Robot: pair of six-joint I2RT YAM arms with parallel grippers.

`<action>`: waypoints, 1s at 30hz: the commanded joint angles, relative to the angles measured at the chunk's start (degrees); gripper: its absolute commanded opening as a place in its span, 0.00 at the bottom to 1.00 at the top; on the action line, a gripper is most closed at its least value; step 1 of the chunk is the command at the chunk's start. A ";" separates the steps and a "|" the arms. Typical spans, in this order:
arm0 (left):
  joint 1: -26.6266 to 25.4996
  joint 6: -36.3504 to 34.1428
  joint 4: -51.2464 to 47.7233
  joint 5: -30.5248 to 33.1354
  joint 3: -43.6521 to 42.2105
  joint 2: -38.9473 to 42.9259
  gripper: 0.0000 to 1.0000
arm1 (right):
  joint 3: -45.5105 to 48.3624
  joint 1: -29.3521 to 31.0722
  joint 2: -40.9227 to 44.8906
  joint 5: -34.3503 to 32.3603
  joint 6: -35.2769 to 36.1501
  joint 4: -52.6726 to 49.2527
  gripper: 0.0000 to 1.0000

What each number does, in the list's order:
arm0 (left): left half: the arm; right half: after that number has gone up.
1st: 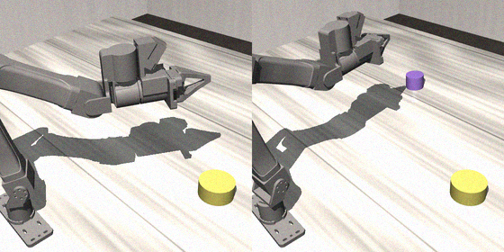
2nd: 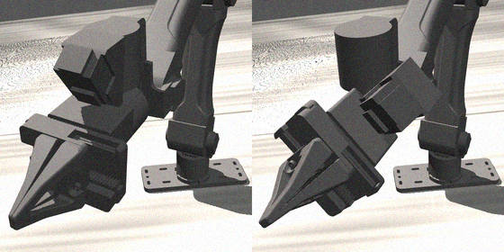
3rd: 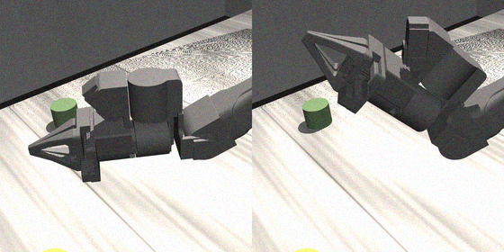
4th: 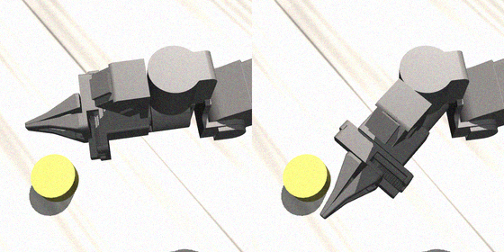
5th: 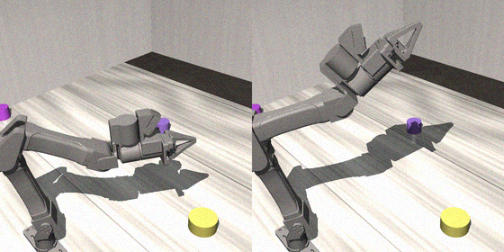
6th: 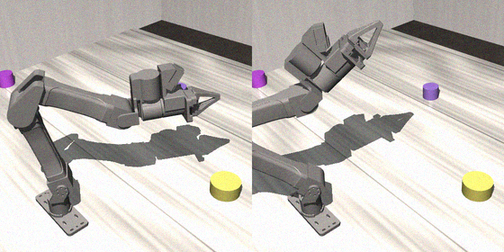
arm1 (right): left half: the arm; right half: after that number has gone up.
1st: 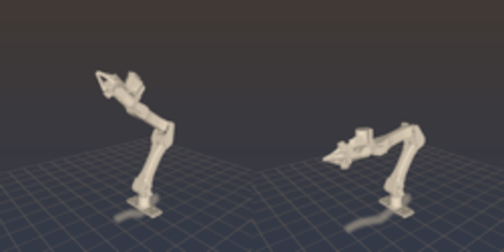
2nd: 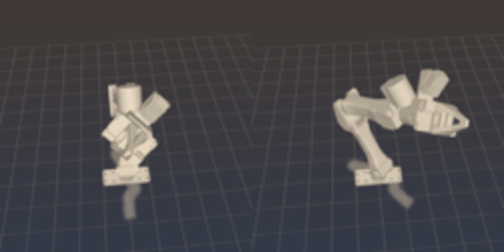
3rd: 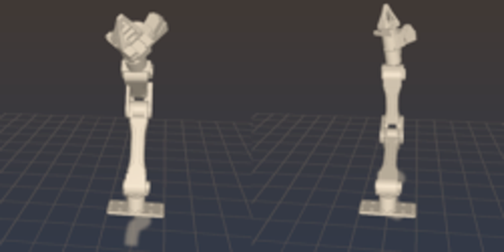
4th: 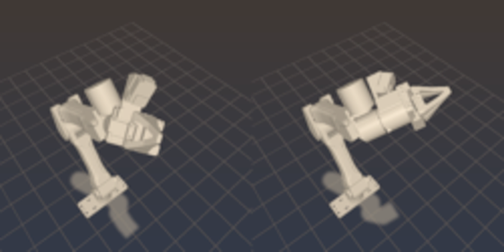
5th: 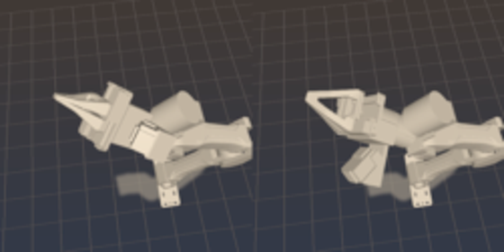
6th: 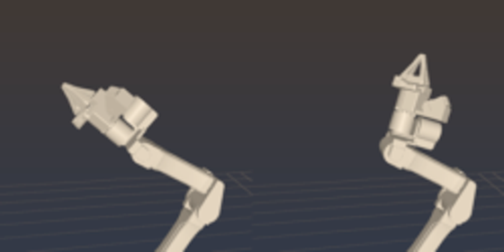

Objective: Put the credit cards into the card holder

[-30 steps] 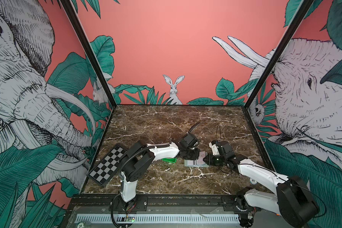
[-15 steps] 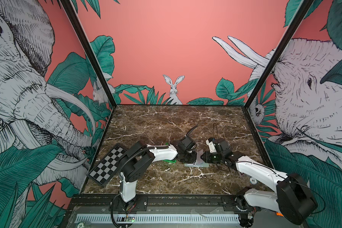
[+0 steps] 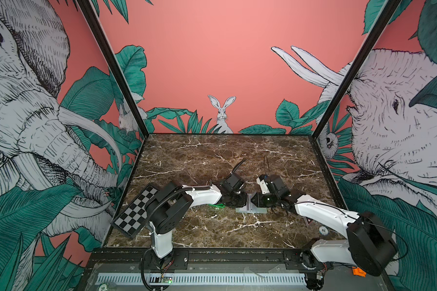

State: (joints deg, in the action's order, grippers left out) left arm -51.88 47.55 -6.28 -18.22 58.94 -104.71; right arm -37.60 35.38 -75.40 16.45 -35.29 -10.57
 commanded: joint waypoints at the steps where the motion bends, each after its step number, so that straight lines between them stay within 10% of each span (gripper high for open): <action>1: 0.80 0.40 0.40 -0.19 -1.54 2.87 0.06 | -1.41 1.12 -1.06 -0.77 0.19 1.11 0.25; 30: 1.34 0.79 1.98 -1.41 -1.28 2.60 0.07 | -1.90 3.47 -3.50 -2.91 -0.34 -0.64 0.68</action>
State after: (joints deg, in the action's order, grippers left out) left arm -50.89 47.97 -5.19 -19.16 58.11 -104.66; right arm -39.22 38.33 -78.08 13.72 -35.81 -11.25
